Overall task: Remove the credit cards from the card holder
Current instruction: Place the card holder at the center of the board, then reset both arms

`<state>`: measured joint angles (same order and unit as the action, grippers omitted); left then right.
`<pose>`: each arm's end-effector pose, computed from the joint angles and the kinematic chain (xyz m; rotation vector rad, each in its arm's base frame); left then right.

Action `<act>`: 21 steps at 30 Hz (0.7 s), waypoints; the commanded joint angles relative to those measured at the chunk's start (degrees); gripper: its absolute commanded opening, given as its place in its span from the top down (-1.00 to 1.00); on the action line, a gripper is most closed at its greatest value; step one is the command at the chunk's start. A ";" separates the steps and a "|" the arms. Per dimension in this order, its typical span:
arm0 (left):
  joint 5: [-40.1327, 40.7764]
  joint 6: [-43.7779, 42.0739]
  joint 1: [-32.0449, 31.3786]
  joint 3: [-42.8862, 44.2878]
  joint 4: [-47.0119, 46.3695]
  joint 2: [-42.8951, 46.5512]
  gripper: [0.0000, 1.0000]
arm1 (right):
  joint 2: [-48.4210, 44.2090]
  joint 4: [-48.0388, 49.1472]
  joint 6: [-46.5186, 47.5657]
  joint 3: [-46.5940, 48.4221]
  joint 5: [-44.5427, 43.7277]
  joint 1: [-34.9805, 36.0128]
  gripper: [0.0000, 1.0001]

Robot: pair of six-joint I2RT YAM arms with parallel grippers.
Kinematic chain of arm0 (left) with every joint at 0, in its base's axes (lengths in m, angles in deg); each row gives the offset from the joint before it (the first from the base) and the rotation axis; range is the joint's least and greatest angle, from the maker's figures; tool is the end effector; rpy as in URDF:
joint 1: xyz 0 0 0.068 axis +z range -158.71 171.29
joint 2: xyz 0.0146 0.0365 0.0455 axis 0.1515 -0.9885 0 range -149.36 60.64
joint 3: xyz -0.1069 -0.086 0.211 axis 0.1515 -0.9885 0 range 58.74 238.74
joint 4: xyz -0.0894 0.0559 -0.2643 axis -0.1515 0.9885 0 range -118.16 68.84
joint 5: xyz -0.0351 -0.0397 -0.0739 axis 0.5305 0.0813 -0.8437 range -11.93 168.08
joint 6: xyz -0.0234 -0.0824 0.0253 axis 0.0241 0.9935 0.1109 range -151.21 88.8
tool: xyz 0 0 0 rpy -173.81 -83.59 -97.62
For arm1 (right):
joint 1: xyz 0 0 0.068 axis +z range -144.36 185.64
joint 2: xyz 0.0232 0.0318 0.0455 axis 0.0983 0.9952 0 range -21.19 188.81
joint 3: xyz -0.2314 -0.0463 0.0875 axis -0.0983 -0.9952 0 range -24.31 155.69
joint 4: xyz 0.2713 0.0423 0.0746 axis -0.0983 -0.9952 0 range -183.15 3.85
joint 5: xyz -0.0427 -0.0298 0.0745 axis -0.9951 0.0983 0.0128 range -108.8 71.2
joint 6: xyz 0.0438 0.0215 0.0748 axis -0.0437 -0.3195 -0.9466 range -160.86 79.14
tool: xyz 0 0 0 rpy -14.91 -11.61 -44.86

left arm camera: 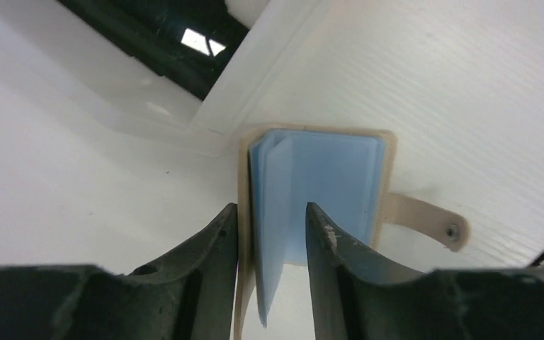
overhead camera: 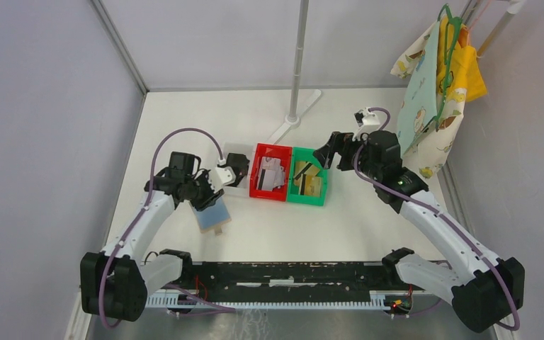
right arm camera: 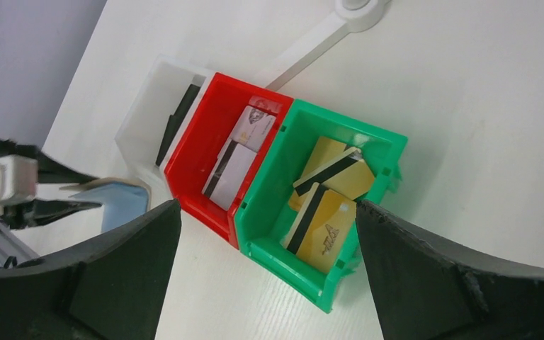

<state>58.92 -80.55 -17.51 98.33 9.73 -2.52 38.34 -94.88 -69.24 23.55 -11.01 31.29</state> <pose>0.2460 -0.0646 0.1457 1.3385 2.1817 -0.1794 0.2806 0.1468 0.2731 -0.0469 1.9986 0.7515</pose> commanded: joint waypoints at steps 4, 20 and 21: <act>-19.09 -9.32 -0.37 6.74 21.11 6.91 -0.09 | -2.88 -2.35 2.20 -1.21 -13.14 -1.35 -0.96; -21.29 17.49 24.78 13.50 -4.65 -5.01 -0.99 | -8.89 2.81 6.75 -14.21 -43.02 -4.06 -0.96; -21.76 19.22 26.92 12.76 -7.64 -6.51 -0.99 | -9.70 5.10 7.91 -16.61 -44.79 -4.04 -0.96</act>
<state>41.37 -71.98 2.18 111.12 15.43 -4.44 31.98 -98.23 -65.72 13.21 -42.90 27.49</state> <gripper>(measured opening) 0.991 0.979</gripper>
